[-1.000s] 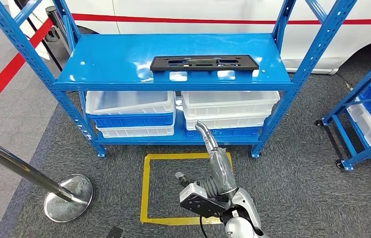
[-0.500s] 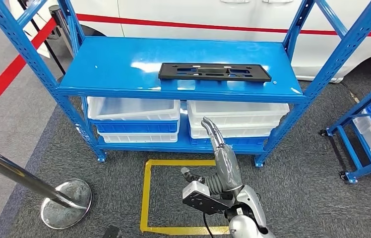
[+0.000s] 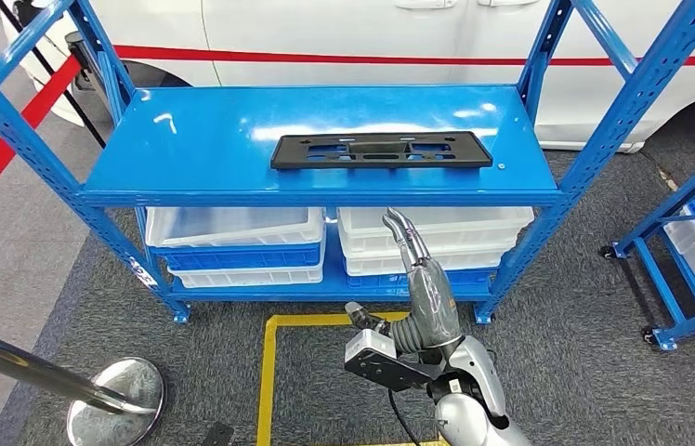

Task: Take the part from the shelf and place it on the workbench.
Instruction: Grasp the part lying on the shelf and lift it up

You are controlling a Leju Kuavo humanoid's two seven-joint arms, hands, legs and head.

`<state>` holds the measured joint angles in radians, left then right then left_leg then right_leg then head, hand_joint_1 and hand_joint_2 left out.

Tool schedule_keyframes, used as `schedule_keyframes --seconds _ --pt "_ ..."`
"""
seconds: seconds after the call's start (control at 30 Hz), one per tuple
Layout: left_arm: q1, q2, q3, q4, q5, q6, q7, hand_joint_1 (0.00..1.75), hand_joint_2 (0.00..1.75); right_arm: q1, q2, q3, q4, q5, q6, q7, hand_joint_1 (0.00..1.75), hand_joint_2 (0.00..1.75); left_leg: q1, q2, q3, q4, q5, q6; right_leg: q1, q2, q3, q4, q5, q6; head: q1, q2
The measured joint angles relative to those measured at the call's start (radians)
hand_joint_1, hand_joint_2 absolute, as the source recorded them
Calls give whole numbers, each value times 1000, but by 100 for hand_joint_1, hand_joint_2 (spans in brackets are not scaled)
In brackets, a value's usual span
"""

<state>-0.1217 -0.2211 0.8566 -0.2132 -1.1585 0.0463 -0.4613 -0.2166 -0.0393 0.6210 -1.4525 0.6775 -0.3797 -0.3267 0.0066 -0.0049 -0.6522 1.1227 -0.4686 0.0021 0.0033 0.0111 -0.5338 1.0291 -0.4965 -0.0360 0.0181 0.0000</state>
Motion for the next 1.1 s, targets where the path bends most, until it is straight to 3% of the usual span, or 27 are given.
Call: schedule_keyframes --seconds 0.07,0.17,0.23,0.37,0.4,0.43,0.47,0.5,0.57,0.7,0.77,0.87,0.9,0.93,1.0,1.03,1.1 --pt "-1 1 0 0 0 0 1 0 0 -4 -1 0 0 1 0 2 0 175 -7 0 23 -81 34 14 1 1 10 0 -14 9 0 0" --pt "-1 0 -1 0 0 1 2 0 0 -9 -2 -2 -3 3 1 4 0 175 -6 -1 41 -105 36 28 3 1 16 8 -21 27 0 0" --pt "-2 -2 -1 0 0 2 2 0 0 -14 -3 -5 -7 4 0 5 0 175 0 -1 64 -117 34 37 2 -1 3 48 -34 37 2 0" --pt "-3 -3 -2 0 0 2 3 0 0 -17 -9 -9 -8 4 -1 7 0 175 2 -1 91 -123 14 46 -9 -5 -144 264 -113 56 5 0" --pt "-2 -3 -2 0 0 3 3 0 0 -16 -11 -11 -8 4 -1 9 0 175 2 -1 99 -122 6 45 -12 -5 -167 276 -109 59 5 0" --pt "0 -3 -2 0 0 3 3 0 0 -16 -12 -13 -8 4 -1 10 0 175 2 -2 109 -122 -2 44 -14 -6 -171 252 -83 62 5 0" --pt "0 -3 -2 0 0 3 3 0 0 -16 -14 -15 -8 3 -1 11 0 175 2 -3 121 -122 -11 42 -16 -6 -159 195 -36 62 5 0" --pt "1 -3 -2 0 0 3 3 0 0 -16 -16 -18 -8 3 -2 12 0 175 2 -4 132 -122 -20 39 -16 -7 -142 126 17 60 6 0" --pt "0 -3 -2 1 0 3 5 0 0 -18 -20 -23 -7 3 -2 13 0 175 0 -5 145 -119 -38 27 -11 -10 -115 31 67 50 4 0" --pt "-2 -3 -2 2 0 1 7 0 0 -21 -25 -34 -8 1 -5 14 0 175 -2 -3 150 -92 -50 4 -10 -6 -90 9 66 22 1 0" --pt "-5 -4 -2 2 0 1 7 0 0 -26 -26 -37 -10 2 -5 15 0 175 0 -1 109 -15 -77 -3 -13 -7 -72 0 61 11 0 0" --pt "-7 -4 -2 2 -1 1 7 0 0 -29 -26 -39 -9 2 -5 15 0 175 3 -1 -3 147 -143 -12 -10 -7 -59 -1 47 2 -1 0" --pt "-5 -4 -2 2 -2 1 7 0 0 -28 -26 -39 -9 2 -5 15 0 175 3 -1 -26 163 -138 -12 -8 -5 -53 0 41 2 -1 0" --pt "-4 -4 -2 2 -2 1 7 0 0 -28 -26 -39 -8 3 -5 15 0 175 3 -1 -34 147 -112 -10 -7 -4 -46 0 34 2 -1 0" --pt "-3 -3 -2 2 -2 1 7 0 0 -29 -26 -39 -8 4 -5 15 0 175 2 0 -4 27 -14 -1 -6 -2 -26 0 20 5 -1 0" --pt "-4 -3 -2 2 -2 1 7 0 0 -29 -26 -39 -8 4 -4 15 0 175 -1 0 12 -30 16 4 -5 -2 -19 0 14 7 0 0" --pt "-6 -2 -2 2 -2 2 7 0 0 -30 -26 -39 -8 6 -4 16 0 175 -8 0 30 -92 35 14 -4 -2 -15 0 5 17 -1 0"
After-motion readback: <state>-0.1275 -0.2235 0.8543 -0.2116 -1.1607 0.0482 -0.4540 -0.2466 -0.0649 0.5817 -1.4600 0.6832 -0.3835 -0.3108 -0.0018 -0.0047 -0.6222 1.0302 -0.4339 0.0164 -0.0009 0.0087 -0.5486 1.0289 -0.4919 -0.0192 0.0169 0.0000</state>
